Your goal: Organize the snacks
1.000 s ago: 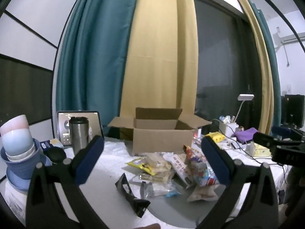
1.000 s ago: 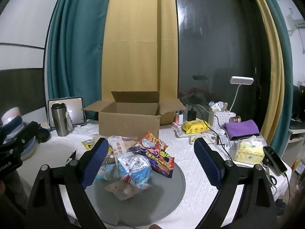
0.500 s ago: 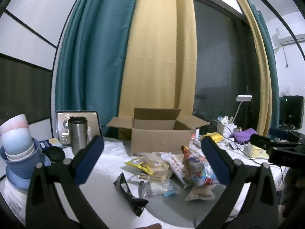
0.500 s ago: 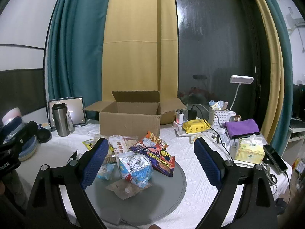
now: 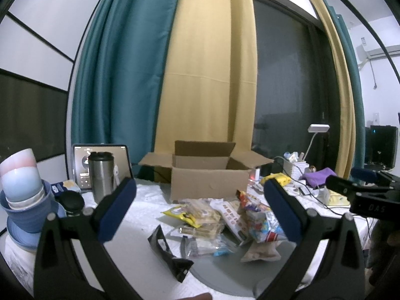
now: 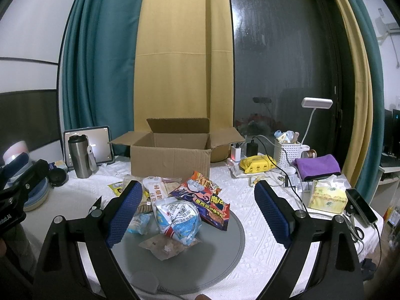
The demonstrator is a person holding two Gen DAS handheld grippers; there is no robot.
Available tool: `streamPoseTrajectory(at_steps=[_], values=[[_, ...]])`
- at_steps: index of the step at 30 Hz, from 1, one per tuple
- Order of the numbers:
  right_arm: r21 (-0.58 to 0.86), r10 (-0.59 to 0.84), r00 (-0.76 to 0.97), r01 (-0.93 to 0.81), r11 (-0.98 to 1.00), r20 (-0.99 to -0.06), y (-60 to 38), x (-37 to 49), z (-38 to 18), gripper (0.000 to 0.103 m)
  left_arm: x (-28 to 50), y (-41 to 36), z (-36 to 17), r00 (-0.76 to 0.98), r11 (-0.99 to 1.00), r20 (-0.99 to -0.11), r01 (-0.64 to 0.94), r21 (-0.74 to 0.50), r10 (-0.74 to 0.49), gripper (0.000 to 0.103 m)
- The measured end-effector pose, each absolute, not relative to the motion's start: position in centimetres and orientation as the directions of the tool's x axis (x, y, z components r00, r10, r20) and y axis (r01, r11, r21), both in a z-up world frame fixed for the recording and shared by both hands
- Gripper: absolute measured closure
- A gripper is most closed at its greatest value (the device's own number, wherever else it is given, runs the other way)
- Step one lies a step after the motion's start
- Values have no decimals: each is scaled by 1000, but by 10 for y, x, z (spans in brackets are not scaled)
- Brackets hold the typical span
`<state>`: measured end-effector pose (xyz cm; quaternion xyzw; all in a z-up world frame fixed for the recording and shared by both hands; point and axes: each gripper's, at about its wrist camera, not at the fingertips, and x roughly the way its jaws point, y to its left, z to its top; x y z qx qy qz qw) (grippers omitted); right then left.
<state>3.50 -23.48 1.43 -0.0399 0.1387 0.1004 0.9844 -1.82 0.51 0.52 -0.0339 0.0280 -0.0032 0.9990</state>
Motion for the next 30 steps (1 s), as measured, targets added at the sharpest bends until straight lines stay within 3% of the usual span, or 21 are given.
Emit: streamPoseTrajectory(at_steps=[30], values=[[-50,187,940,-209,977,-284,-235,35,14,9,-20,3,4,998,997,-55,6,-71,-10,0]])
